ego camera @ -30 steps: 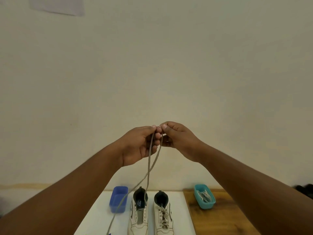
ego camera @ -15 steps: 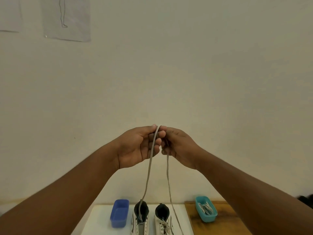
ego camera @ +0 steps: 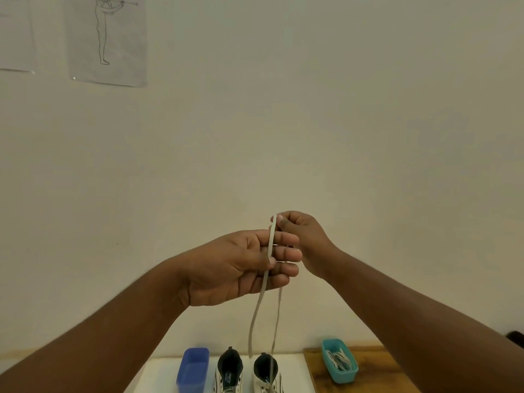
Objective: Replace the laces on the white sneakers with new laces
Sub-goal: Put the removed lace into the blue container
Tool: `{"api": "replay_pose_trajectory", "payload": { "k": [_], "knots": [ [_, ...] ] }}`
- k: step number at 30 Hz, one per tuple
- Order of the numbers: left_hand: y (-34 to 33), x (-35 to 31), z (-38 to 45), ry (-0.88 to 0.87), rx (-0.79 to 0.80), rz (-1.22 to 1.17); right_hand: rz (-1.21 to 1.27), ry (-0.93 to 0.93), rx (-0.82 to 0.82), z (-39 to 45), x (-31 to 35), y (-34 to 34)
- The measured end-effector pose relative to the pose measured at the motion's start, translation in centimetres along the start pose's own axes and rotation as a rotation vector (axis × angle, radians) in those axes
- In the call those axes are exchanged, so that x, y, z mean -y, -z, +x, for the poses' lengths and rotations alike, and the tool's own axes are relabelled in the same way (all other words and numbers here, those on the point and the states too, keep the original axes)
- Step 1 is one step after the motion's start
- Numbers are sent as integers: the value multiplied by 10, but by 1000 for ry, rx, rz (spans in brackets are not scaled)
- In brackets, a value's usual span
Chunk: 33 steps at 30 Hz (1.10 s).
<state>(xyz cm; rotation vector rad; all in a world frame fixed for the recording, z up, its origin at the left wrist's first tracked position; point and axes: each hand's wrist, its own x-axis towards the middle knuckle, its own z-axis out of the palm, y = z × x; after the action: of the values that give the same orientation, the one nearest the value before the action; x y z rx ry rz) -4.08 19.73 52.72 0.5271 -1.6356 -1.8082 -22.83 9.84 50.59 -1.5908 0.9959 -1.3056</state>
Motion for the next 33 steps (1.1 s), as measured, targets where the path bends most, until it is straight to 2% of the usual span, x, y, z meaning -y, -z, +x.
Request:
{"api": "replay_pose_trajectory", "payload": {
  "k": [5,9,12,15,20,28,30,33],
  "knots": [
    [-5,-8,1,-111,-105,7,11,87,269,-24,-2,-6],
    [0,-17,4,-168,-175,-40,282,100,355,-41,-3,-20],
    [1,-22,4,-165,-188,-41,378,75,435,-50,1,-29],
    [1,-24,4,-179,-195,-32,405,57,429,-50,5,-35],
    [2,-25,0,-225,-197,5,303,24,209,-40,6,-35],
    [0,-22,0,-278,-197,141,122,-97,125,-41,-5,-32],
    [2,-19,2,-317,-212,201,34,-71,146,-45,-6,-33],
    [10,-15,4,-400,-309,360,-233,49,183,-58,-2,-33]
  ]
}}
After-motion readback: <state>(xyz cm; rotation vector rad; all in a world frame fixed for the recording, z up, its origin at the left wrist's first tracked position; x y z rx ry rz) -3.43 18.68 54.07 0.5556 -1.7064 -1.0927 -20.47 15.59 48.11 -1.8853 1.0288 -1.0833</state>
